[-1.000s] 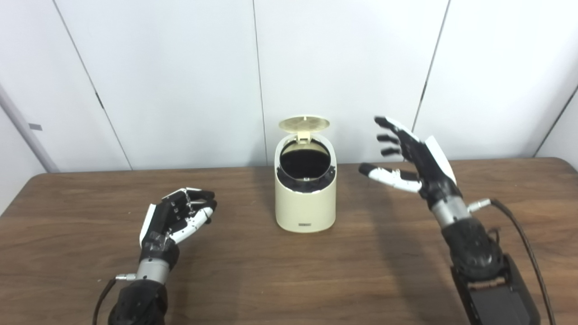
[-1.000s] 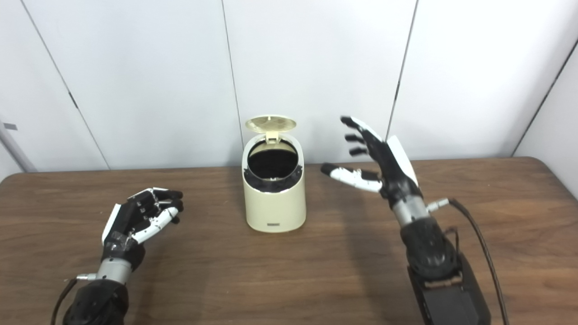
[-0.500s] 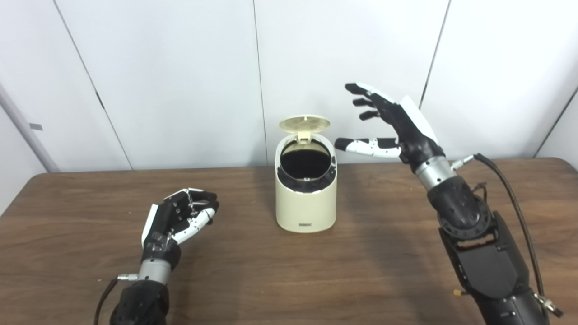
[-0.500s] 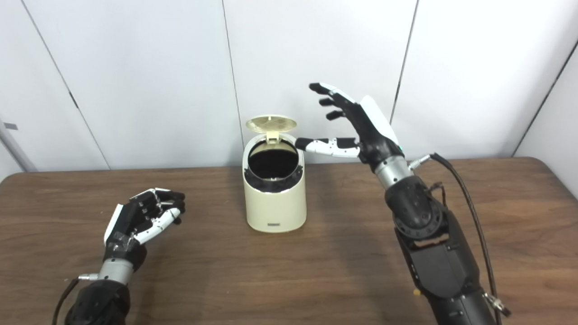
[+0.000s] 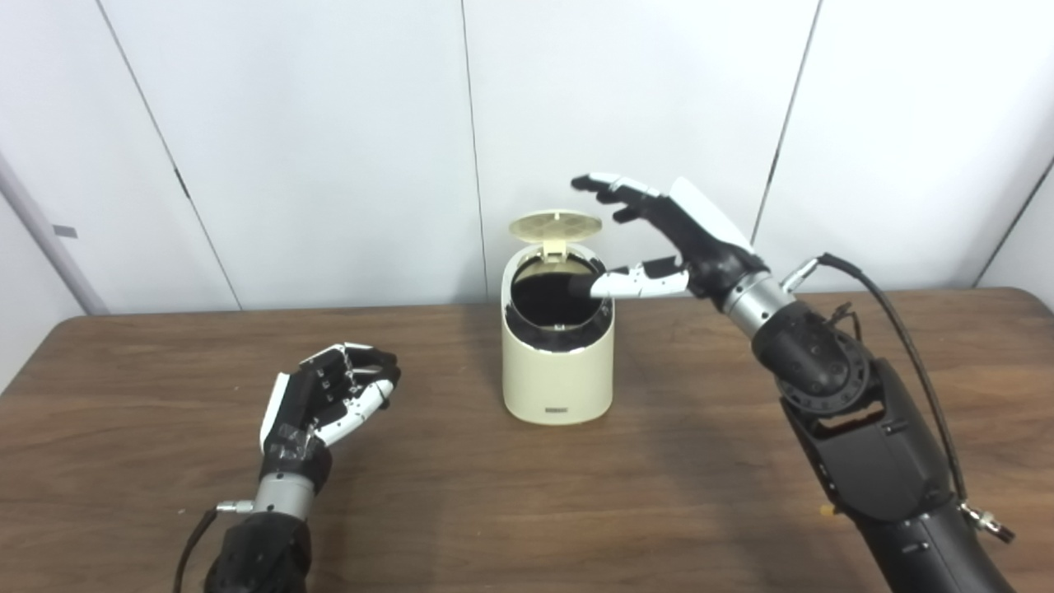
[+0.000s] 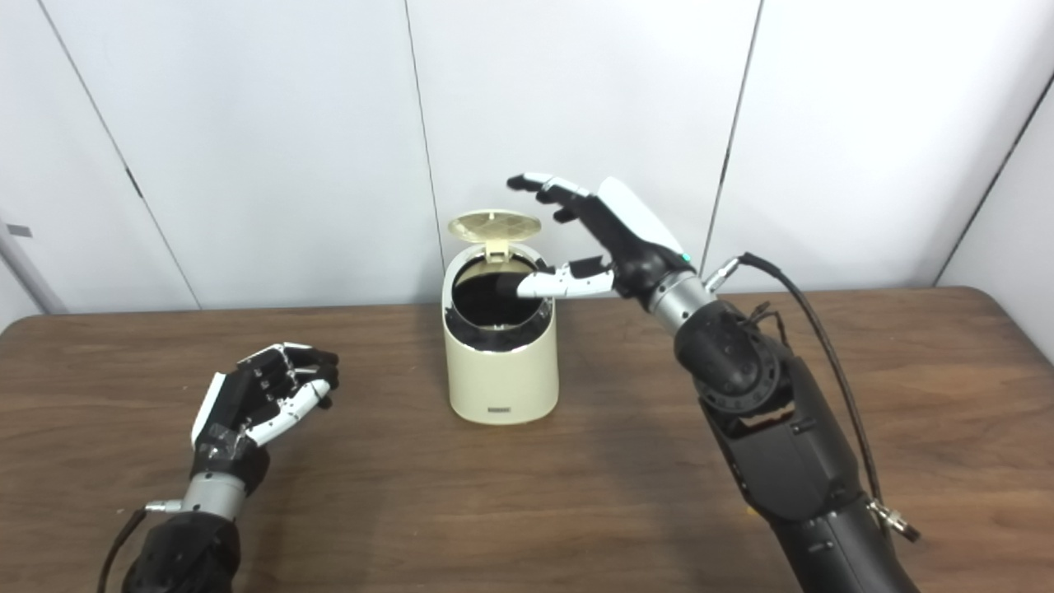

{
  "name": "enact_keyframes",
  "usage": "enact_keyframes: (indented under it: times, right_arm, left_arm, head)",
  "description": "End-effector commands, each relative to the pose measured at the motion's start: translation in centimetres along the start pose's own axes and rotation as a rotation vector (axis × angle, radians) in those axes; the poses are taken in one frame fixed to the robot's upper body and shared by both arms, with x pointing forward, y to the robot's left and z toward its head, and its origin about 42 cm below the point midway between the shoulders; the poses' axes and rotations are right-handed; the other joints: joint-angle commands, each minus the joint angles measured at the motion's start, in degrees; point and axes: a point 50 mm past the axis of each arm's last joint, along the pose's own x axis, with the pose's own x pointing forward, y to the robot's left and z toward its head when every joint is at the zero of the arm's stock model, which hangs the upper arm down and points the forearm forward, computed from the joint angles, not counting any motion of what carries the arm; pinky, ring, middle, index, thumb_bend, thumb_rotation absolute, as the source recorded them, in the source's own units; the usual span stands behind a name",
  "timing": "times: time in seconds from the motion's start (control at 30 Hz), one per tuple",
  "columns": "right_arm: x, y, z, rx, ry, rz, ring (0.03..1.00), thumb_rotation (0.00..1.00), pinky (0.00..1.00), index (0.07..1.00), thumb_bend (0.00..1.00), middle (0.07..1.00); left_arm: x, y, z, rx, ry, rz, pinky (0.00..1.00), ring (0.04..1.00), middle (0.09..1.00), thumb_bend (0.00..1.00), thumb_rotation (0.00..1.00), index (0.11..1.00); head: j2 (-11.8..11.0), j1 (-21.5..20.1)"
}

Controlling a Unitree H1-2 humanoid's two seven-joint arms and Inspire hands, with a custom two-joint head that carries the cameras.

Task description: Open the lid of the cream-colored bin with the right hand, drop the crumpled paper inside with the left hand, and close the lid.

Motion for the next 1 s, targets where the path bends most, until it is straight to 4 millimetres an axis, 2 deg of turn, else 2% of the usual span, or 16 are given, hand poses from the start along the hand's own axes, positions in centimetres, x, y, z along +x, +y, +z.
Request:
enact_keyframes:
  times: [0.0,0.2,0.4,0.7,0.97]
  right_arm:
    - [1.5,-2.2,2.1,-0.086,-0.072,-0.033,0.896,0.53,0.82,0.862,0.67,0.9]
    - [2.6,-1.9,1.7,-0.156,-0.081,0.009,0.887,0.52,0.79,0.849,0.68,0.887]
    - [2.5,-2.0,1.3,-0.17,-0.077,0.029,0.886,0.53,0.8,0.85,0.7,0.883]
    - [1.3,-2.8,2.0,-0.284,-0.131,0.087,0.849,0.57,0.76,0.795,0.68,0.824]
    - [-0.1,-3.6,2.7,-0.379,-0.192,0.176,0.886,0.62,0.8,0.73,0.7,0.763]
  left_arm:
    - [0.9,-0.2,1.5,0.002,-0.074,0.003,0.44,0.536,0.615,0.5,0.07,0.496]
    - [0.7,-0.3,1.7,0.005,-0.076,0.001,0.43,0.53,0.611,0.5,0.07,0.496]
    - [0.8,-0.2,1.5,0.004,-0.077,0.004,0.43,0.528,0.607,0.5,0.07,0.496]
    - [0.8,-0.4,1.8,0.003,-0.076,0.005,0.43,0.529,0.609,0.5,0.06,0.496]
    - [0.8,-0.5,1.7,0.0,-0.076,0.006,0.43,0.534,0.608,0.5,0.06,0.496]
  head:
    - [0.0,0.1]
    - [0.3,0.6]
    - [0.5,0.9]
    - [0.8,1.1]
    - [1.5,1.4]
